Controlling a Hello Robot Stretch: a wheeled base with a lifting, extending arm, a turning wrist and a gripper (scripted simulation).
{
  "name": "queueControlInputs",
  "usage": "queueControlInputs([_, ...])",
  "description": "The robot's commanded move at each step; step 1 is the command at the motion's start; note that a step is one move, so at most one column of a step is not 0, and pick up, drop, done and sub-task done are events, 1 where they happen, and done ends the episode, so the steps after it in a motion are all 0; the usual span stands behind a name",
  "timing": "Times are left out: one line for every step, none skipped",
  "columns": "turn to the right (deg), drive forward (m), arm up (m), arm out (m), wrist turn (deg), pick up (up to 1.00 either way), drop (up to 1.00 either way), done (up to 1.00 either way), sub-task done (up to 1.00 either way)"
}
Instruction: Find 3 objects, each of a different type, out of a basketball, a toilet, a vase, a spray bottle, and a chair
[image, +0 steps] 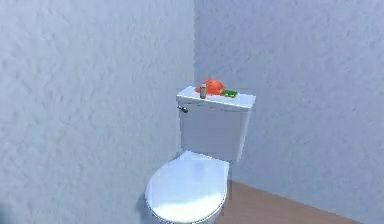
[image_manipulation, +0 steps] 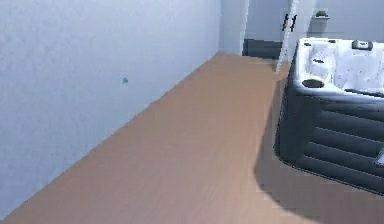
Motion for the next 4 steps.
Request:
queueControlInputs([0.0, 0.00, 0.00, 0.00, 0.0, 0.00, 0.00, 0.00, 1.00])
queueControlInputs([45.0, 0.00, 0.00, 0.00, 0.0, 0.00, 0.00, 0.00, 0.00])
queueControlInputs([45.0, 0.00, 0.00, 0.00, 0.0, 0.00, 0.00, 0.00, 0.00])
queueControlInputs([6.0, 0.00, 0.00, 0.00, 0.0, 0.00, 0.00, 0.00, 0.00])
